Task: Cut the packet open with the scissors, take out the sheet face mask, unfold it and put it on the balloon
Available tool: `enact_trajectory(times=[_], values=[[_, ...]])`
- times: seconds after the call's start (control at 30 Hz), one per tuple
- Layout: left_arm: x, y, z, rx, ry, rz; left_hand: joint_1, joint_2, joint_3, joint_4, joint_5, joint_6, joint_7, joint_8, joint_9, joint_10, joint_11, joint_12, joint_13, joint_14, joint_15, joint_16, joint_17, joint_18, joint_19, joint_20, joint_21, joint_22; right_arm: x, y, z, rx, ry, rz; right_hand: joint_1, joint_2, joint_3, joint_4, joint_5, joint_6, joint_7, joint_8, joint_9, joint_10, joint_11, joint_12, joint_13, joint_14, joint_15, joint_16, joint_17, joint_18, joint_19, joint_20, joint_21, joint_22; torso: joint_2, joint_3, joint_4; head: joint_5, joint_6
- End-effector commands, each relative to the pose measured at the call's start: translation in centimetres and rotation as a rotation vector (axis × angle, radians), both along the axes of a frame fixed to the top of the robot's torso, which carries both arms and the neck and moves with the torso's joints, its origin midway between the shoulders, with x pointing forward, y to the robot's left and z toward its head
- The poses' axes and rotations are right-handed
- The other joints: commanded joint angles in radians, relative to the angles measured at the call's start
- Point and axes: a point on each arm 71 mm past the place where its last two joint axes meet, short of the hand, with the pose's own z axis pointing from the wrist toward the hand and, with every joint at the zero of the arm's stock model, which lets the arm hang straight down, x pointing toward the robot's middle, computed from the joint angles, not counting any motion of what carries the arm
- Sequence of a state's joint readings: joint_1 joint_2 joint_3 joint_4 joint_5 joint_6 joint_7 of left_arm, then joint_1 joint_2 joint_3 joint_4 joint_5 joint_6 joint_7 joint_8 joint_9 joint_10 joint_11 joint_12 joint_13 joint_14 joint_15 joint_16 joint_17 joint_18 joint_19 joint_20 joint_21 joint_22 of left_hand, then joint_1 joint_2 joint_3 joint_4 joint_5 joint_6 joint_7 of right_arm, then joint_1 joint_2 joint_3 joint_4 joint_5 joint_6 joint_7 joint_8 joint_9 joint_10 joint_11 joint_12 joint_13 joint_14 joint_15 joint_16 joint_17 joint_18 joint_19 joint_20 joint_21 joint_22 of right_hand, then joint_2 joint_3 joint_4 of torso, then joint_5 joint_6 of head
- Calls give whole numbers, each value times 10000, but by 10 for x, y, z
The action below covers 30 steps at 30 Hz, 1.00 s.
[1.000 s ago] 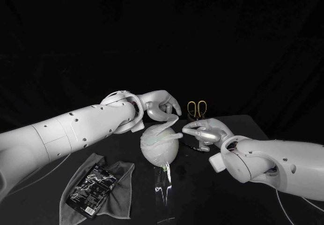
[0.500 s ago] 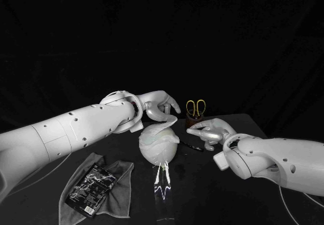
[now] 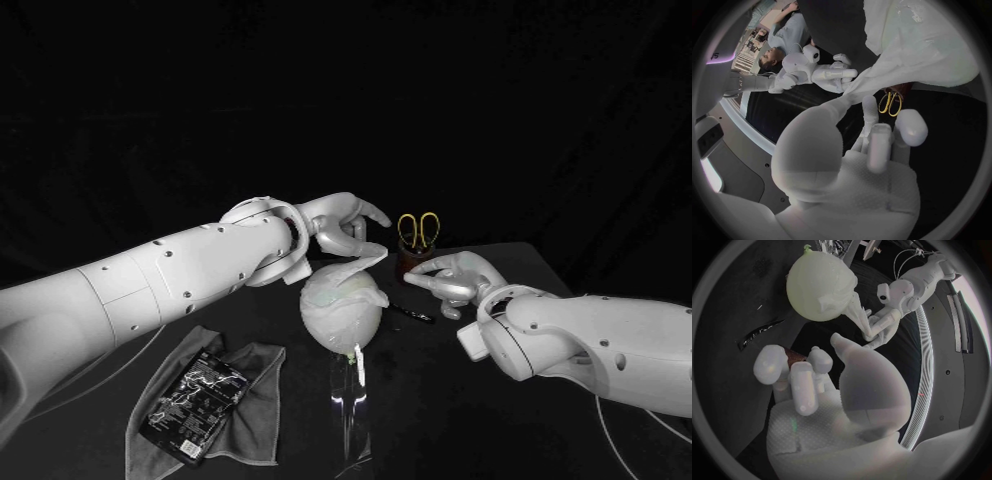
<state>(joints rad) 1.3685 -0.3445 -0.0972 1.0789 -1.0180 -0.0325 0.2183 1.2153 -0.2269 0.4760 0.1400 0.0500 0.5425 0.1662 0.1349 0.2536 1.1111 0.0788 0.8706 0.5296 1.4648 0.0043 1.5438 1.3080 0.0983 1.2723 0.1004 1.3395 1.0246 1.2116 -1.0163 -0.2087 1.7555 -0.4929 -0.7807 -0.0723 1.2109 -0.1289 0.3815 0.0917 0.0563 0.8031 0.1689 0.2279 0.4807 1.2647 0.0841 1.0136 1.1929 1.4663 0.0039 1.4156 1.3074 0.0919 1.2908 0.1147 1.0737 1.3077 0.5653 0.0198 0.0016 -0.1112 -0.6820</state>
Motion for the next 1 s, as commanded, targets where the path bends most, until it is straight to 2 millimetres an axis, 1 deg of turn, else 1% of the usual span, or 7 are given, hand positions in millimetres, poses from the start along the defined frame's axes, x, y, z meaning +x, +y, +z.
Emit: enact_trajectory(times=[0.03, 0.23, 0.43, 0.57, 0.63, 0.73, 1.0], values=[[2, 0, 2, -498, 351, 418, -170, -18, -520, 316, -34, -72, 47, -71, -24, -28, -7, 71, -12, 766, 97, 12, 1806, 97, 20, 44, 51, 23, 1, 1, 2, -64, -408, 60, 118, 1, -77, 25, 78, 89, -11, -39, -18, 26, -27, 23, -26, 45, 80, 31, 223, 141, 38, 41, -5, 889, -8, 9, 6, -4, -36], [3, -1, 2, -601, 431, 619, -180, 410, -2046, 1461, 9, 20, 87, -124, -52, -76, 84, 204, -5, 753, 156, 8, 1773, 99, 13, 99, 63, 31, 1, 2, 3, 60, -522, 10, 200, 80, -116, 98, 256, 167, -20, -56, -47, 22, -38, 52, -70, 51, 71, 36, 219, 144, 52, 34, -27, 878, -9, 1, -3, -6, -51], [5, -1, 2, -821, 602, 980, -1613, 1272, -3508, 1553, -13, 217, 166, -148, -59, -108, 174, 346, -5, 741, 224, 3, 1734, 98, 4, 167, 79, 37, 1, 5, 2, 188, -493, 95, 181, 49, -248, 235, 472, 228, -23, -93, -90, -146, -35, -151, -282, -94, 71, -177, -114, 193, -77, 31, -302, 779, -4, 8, -4, -27, -54], [6, 0, 2, -848, 719, 1120, -1894, 1540, -3728, 1553, -24, 322, 188, -138, -43, -109, 194, 387, -3, 738, 237, 2, 1724, 95, 14, 182, 93, 56, 1, 6, 2, 215, -487, 137, 147, 6, -403, 401, 681, 256, -31, -138, -130, -389, -42, -515, -629, -225, 66, -374, -400, 242, -214, 29, -583, 672, -6, 7, -2, -51, -66], [6, 0, 1, -763, 717, 1108, -1434, 1630, -3703, 1424, -16, 385, 192, -141, -45, -129, 207, 415, -7, 742, 245, 7, 1734, 94, 17, 197, 102, 66, 1, 6, 2, 233, -503, 126, 153, 14, -418, 426, 718, 265, -33, -142, -135, -385, -44, -506, -640, -225, 64, -376, -403, 240, -209, 27, -581, 671, -7, 8, -2, -53, -65], [5, -1, 1, -595, 643, 1028, 2048, 1552, -2298, -378, -17, 886, 15, -31, 82, -408, -19, 263, -113, 759, 67, 20, 1769, 111, 12, 89, 109, 67, 1, 6, 3, 263, -542, 96, 197, 36, -429, 451, 800, 297, -39, -143, -143, -382, -52, -500, -669, -221, 58, -377, -408, 238, -198, 24, -580, 669, -7, -1, -2, -80, -75], [4, -1, 2, -756, 462, 1013, 1901, 1148, -1733, 33, -8, 1620, 26, 95, 214, -212, 31, 112, -332, 734, 80, -3, 1692, 102, -25, 50, 82, 11, 1, 8, 5, 357, -819, 60, 491, 112, -388, 439, 1032, 507, -77, -94, -161, -344, -94, -426, -752, -182, 20, -356, -402, 223, -121, -6, -528, 680, -16, -3, 10, -63, -18]])
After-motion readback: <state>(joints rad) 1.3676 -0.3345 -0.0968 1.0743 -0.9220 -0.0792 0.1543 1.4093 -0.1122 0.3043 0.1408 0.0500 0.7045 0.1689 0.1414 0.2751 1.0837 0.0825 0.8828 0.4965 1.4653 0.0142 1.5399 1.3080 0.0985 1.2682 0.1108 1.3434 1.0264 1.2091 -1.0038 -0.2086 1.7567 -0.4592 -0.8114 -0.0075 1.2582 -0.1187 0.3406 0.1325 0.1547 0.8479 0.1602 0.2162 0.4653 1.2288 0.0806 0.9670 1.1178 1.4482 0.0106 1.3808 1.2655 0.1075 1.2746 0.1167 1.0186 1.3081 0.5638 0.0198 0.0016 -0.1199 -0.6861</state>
